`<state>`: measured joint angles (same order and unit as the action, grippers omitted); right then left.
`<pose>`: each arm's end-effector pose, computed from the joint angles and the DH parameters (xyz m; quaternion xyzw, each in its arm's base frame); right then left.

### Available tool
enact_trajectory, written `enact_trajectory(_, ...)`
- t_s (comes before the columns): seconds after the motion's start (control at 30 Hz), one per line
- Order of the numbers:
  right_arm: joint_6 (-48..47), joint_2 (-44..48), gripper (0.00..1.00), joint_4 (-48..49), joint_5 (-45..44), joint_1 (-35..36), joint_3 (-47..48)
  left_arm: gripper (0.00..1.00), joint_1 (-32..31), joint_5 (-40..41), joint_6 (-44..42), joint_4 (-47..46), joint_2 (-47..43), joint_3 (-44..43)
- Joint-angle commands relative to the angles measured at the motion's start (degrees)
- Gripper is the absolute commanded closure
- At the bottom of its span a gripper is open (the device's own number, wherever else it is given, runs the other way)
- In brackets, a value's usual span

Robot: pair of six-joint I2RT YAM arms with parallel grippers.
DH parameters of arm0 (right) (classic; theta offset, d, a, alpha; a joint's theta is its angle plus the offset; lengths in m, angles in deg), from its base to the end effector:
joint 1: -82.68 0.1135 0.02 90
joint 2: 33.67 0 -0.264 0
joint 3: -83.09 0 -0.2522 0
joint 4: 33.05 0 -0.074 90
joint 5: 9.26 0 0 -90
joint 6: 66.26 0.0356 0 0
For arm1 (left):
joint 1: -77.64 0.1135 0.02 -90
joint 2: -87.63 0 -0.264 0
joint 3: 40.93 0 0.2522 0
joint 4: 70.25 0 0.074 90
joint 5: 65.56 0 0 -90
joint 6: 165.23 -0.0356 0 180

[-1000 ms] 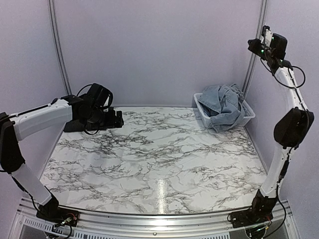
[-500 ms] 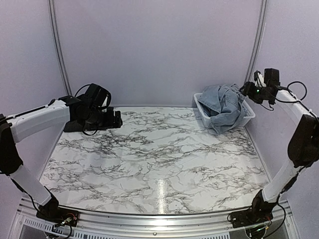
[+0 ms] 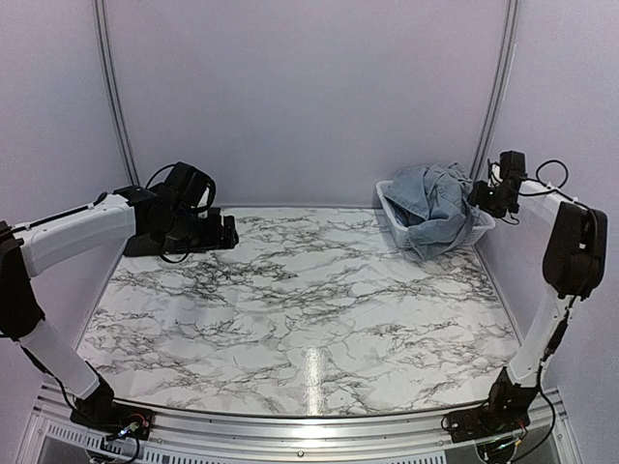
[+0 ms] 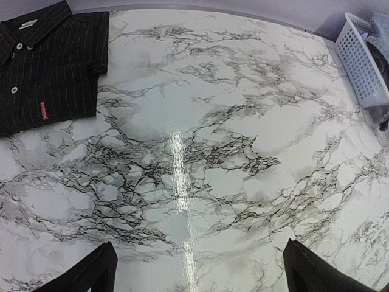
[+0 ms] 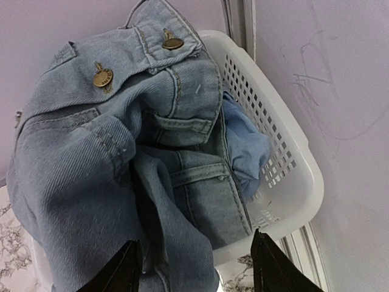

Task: Fold and stack the mixed laundry pile
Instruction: Pick up the crumpled skirt from the bin.

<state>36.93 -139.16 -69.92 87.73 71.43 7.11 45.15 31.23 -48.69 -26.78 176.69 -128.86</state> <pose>0.4210 -0.0793 0.2936 0.1642 0.8837 0.0622 0.4339 0.2938 -0.1821 0.2957 0.0250 0.9209 -0.1422 0.3622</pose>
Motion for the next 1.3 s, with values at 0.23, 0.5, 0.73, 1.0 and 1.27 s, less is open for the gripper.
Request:
enact_trajectory(0.23, -2.3, -15.0, 0.56, -3.8, 2.4, -0.4, 18.3, 0.01, 0.6, 0.6, -0.2, -0.4, 0.3, -0.6)
enact_trajectory(0.5, -1.8, -19.3, 0.52, -11.1, 4.1, -0.4, 25.6, 0.01, 0.8, 0.7, -0.4, -0.4, -0.1, -0.9)
enact_trajectory(0.73, -2.9, -19.3, 0.54, -12.4, 3.3, -0.4, 21.4, 0.01, 0.8, 0.3, -0.4, -0.4, -0.9, -0.1)
enact_trajectory(1.0, -2.6, -14.2, 1.00, -9.5, 4.8, -0.4, 21.9, 0.01, 0.9, -0.2, -0.9, -0.4, -1.4, -0.2)
enact_trajectory(1.27, 5.4, -1.8, 1.00, 10.5, 5.6, -0.4, 24.5, 0.01, 0.9, -0.6, -0.6, -0.4, -1.4, -1.0)
